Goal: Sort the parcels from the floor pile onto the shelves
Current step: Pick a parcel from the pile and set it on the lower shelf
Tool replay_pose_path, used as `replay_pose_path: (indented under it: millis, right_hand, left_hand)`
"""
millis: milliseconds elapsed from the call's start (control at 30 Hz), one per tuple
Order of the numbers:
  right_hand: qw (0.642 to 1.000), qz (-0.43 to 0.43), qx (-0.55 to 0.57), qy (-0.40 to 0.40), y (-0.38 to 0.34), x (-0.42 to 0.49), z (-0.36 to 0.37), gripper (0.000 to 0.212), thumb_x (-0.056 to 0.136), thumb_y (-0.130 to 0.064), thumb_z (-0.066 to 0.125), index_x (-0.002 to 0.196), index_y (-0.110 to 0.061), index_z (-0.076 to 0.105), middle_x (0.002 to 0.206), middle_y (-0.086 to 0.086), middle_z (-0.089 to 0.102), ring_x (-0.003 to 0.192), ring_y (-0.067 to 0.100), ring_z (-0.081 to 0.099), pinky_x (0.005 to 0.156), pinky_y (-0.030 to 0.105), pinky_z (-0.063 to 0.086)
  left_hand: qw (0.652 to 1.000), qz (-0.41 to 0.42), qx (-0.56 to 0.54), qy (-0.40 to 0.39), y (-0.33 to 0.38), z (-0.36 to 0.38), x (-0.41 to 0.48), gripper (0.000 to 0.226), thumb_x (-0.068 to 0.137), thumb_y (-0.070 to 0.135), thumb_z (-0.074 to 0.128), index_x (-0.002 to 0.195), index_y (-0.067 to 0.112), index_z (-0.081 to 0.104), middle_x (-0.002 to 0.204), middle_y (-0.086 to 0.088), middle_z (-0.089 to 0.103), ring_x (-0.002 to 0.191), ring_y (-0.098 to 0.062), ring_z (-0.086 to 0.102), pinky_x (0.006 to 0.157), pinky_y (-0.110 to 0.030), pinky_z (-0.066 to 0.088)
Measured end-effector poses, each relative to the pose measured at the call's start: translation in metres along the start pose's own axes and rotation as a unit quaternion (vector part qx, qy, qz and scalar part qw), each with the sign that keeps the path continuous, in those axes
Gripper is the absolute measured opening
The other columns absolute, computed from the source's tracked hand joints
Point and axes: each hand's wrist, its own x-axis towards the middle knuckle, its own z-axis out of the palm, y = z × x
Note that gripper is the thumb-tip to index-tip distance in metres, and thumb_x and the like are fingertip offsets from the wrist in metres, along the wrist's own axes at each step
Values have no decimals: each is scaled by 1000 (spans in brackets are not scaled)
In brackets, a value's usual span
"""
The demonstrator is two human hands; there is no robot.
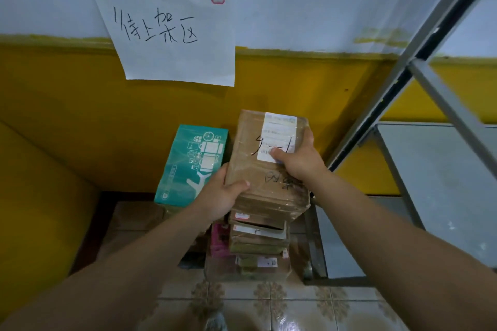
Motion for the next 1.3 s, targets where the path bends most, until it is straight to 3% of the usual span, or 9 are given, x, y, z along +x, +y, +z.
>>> replay_pose_path:
  millis: [200,433,600,767,933,1033,1133,1200,1300]
  right_hand:
    - [994,-88,28,57,-15,-46,-37,109,87,-37,74,157,-27,-9,150,10,44,127,35,52,99,44,45]
    - [965,-191,151,95,-20,-113,-63,109,78,-37,81,157,-34,6,149,-4,44,132,20,49,105,42,45]
    - [939,-235,246,48,-36,-156,-82,97,73,-32,83,148,-44,23,146,-4,43,122,22,56,88,47,58]
    - [905,-233,356,0,-45,-209,-101,91,86,-17,76,152,-35,16,115,3,63,61,2,68,49,22,52]
    - [875,-256,407,58,-28,-278,-96,79,82,-14,79,139,-31,26,110,-10,57,86,8,67,63,26,59]
    - [837,-219,496,73,-13,-323,-84,78,79,-16,82,134,-29,29,115,-4,57,100,19,67,80,43,61]
    - [798,-179,570,82,5,-365,-67,76,80,-13,81,135,-25,30,118,3,58,106,26,66,89,51,57]
    - [803,-156,568,97,20,-391,-59,79,80,-15,81,139,-22,29,119,4,58,105,25,66,88,51,57]
    - [859,-148,469,144,50,-423,-64,74,73,-32,86,127,-22,38,116,4,60,101,23,67,87,46,58]
  left_hand:
    - [984,48,-146,86,23,20,-40,51,95,26,59,141,33,39,111,11,56,103,-15,58,91,-41,53]
    - [966,149,-112,181,49,14,-119,41,91,21,64,127,37,51,114,5,65,101,-17,66,87,-39,56]
    - [946,222,-117,207,68,-5,-185,40,89,10,64,124,28,59,102,9,72,95,-12,69,81,-33,56]
    - [932,276,-86,217,70,-14,-238,43,88,0,63,121,27,60,98,15,70,86,2,68,70,-13,51]
    - [906,338,-115,226,66,-22,-299,43,87,-1,64,121,25,57,106,13,65,93,-5,65,72,-12,52]
    - [867,347,-260,245,54,-22,-341,61,78,15,73,130,28,43,128,9,51,114,-9,56,91,-23,51]
    - [900,303,-270,161,26,-6,-373,84,57,38,73,133,31,36,130,5,53,115,-14,56,100,-41,46]
    - [924,276,-242,104,5,12,-390,93,59,34,77,141,32,31,127,4,59,112,-14,59,96,-39,48]
    - [921,262,-267,106,-9,20,-407,57,81,8,70,125,35,45,120,0,65,110,-22,63,95,-47,50]
